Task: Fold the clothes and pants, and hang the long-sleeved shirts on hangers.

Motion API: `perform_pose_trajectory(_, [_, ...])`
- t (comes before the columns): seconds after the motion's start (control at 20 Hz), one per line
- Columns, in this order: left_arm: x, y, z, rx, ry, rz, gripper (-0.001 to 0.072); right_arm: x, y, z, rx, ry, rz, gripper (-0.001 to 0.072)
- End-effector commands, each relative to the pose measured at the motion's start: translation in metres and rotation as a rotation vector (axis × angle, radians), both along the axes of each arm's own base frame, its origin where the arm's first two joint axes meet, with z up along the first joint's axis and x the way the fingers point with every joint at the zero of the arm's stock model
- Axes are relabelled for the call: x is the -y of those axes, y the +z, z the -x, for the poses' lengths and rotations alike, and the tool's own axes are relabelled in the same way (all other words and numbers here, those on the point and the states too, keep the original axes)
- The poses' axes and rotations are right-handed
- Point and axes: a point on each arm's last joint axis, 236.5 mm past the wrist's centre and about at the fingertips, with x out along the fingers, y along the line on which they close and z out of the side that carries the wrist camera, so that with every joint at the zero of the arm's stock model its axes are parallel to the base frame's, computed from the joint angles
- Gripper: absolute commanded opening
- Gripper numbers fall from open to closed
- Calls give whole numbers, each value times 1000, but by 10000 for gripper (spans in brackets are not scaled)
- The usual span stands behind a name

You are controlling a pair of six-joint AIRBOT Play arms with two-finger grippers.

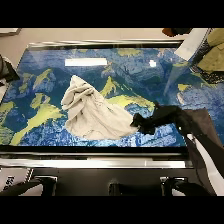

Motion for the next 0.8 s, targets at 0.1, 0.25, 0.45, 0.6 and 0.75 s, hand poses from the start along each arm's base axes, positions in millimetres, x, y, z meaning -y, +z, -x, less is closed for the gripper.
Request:
perform_pose_trajectory(0.1, [-51, -84, 11, -169, 97, 8, 587, -8, -10, -8, 30, -23, 18, 40])
perform_pose_trajectory(0.25, [-38, -154, -7, -126, 103, 275, 587, -3, 1, -6, 68, 7, 40, 40])
perform_pose_trajectory(0.45, [8, -222, -33, -31, 40, 587, 587, -1, 10, 0, 81, 32, 47, 40])
perform_pose_trajectory(0.6, [34, -263, -37, -88, -22, 640, 587, -1, 12, -1, 85, 32, 45, 40])
perform_pose_trajectory(0.75, [44, -292, -48, -105, -9, 631, 587, -1, 12, 0, 83, 34, 45, 40])
